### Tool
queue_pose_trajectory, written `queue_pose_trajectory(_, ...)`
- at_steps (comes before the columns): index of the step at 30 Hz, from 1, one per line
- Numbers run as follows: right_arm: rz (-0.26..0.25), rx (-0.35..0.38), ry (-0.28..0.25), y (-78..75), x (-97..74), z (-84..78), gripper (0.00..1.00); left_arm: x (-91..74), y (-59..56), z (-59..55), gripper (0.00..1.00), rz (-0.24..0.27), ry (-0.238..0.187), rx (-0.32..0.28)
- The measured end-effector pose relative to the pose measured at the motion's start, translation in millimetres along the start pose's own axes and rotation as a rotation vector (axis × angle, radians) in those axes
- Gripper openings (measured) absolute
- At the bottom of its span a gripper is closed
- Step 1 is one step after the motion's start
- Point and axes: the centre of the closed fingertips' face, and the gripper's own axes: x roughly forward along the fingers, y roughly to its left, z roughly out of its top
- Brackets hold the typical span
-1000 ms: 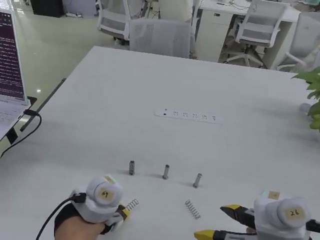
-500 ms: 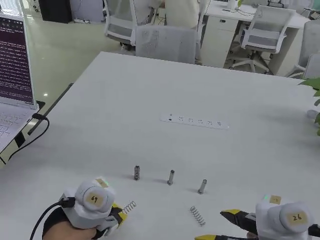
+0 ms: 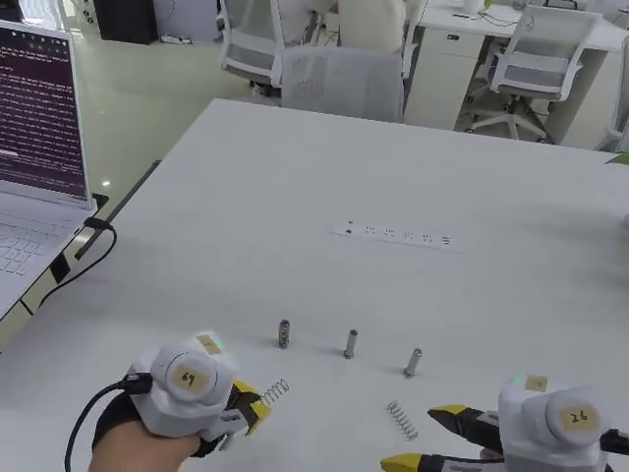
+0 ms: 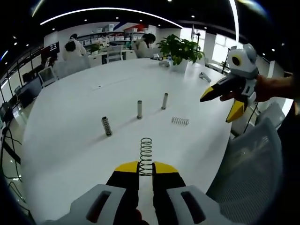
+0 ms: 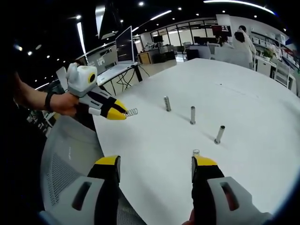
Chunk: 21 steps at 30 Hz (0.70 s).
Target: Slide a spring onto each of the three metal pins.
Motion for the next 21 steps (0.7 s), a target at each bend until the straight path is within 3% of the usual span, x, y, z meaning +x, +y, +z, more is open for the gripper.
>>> queue_pose_trajectory(21,0.081,-0.009,-0.022,18.8,13.5,12.6,0.53,0.9,-48.8,23.4,0.02,-0.107,-0.043,0.094)
